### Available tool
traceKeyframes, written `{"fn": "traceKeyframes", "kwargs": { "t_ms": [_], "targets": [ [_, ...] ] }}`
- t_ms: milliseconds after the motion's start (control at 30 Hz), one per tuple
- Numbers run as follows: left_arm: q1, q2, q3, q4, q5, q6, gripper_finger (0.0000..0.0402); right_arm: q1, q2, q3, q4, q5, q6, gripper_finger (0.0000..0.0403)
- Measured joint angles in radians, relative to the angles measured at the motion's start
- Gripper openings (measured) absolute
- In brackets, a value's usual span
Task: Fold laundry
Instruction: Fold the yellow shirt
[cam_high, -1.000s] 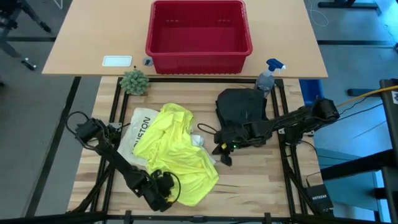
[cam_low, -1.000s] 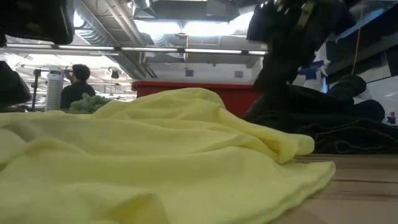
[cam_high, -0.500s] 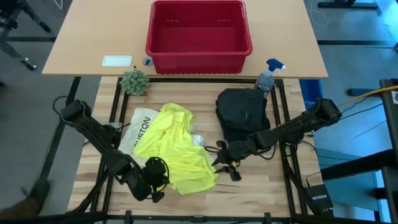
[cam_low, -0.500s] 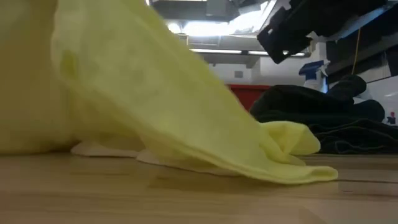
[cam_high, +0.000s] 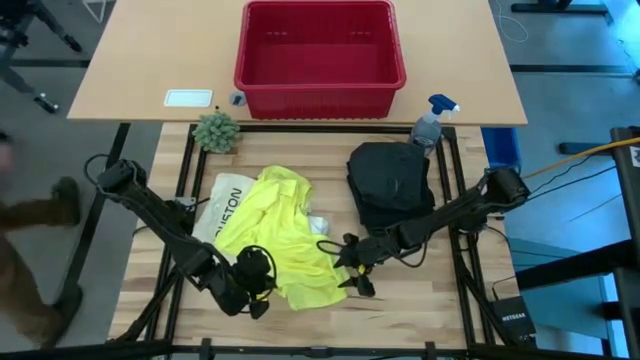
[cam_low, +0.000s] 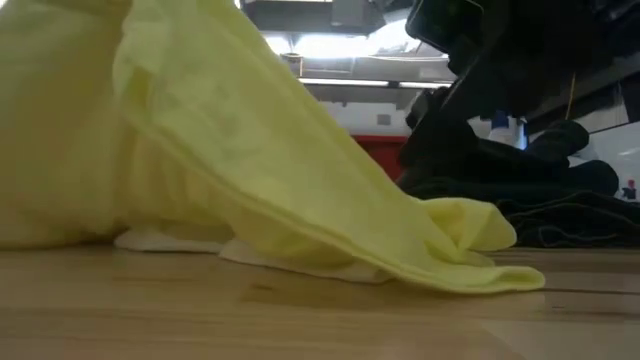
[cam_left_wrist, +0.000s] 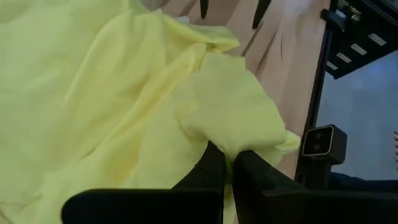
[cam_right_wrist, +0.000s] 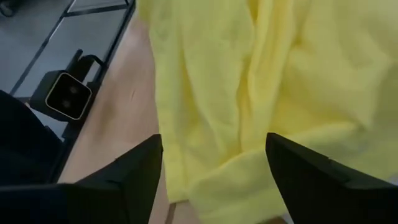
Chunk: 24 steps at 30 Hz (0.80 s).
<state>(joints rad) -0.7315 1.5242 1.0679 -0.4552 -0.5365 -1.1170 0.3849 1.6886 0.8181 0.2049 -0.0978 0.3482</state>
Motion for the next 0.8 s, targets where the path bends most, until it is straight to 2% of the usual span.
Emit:
{"fn": "traceKeyframes", "kwargs": {
  "t_ms": [133,400,500,600,700,800],
  "targets": [
    [0.014,0.0,0.0,0.031,-0.007,0.028,0.0,0.028,0.028,0.0,0.056,0.05,0.007,0.0277],
    [0.034,0.0,0.001,0.116,-0.007,0.077,0.0,0.09,0.13,0.04,0.078,0.268,-0.009,0.0278],
    [0.034,0.0,0.001,0.123,-0.009,0.077,0.0,0.095,0.206,0.093,0.075,0.272,-0.03,0.0278],
    [0.034,0.0,0.001,0.126,-0.01,0.073,0.0,0.1,0.271,0.161,0.001,0.282,-0.015,0.0274],
    [0.032,0.0,0.001,0.131,-0.01,0.059,0.0,0.107,0.293,0.23,-0.113,0.317,0.027,0.0225],
    [0.023,-0.002,0.001,0.13,-0.011,0.051,0.0,0.122,0.285,0.289,-0.245,0.348,0.012,0.0109]
  ]
}}
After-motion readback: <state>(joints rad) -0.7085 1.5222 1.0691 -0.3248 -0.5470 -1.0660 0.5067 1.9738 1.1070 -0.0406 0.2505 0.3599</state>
